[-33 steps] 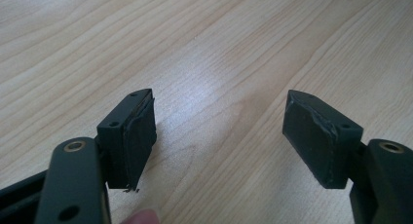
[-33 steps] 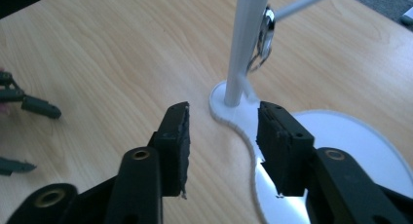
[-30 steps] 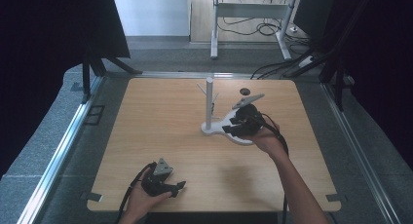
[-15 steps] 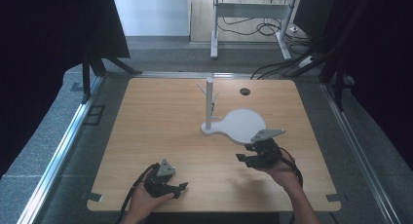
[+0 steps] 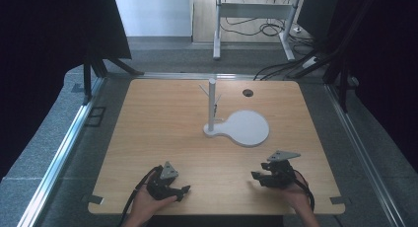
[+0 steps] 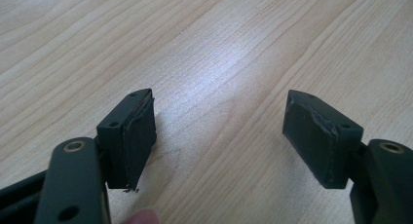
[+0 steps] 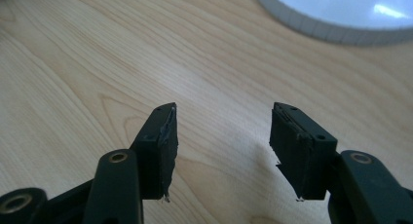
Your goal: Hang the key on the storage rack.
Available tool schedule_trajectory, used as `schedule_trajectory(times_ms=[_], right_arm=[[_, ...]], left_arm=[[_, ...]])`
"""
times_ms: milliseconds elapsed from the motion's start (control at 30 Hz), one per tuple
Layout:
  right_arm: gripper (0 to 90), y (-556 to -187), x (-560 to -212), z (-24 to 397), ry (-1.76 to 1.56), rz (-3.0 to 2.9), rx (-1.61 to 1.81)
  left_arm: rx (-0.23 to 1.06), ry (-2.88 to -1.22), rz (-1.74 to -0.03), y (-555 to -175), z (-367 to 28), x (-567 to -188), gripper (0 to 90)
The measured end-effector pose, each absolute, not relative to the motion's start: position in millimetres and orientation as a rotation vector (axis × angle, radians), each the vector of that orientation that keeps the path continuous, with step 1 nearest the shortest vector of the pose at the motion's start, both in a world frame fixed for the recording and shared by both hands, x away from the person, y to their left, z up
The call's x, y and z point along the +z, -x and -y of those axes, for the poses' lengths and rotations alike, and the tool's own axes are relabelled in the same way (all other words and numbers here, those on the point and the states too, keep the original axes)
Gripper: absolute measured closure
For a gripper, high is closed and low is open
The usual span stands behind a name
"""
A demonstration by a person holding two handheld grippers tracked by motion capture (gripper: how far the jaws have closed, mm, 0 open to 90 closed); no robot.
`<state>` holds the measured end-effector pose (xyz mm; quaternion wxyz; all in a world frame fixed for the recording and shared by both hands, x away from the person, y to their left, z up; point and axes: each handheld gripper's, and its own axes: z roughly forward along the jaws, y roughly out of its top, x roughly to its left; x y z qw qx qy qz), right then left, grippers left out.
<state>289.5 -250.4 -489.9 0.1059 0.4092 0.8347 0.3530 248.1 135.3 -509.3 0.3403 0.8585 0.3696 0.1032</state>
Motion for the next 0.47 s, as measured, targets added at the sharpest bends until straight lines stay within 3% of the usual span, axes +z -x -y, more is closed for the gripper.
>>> schedule_trajectory(times_ms=[467], right_arm=[[38.4,-289.5,-504.9,267.5,-1.283,-2.353,0.987]], left_arm=[[0.271,-2.238,-0.948,-247.4,-133.5,-507.3,28.4]])
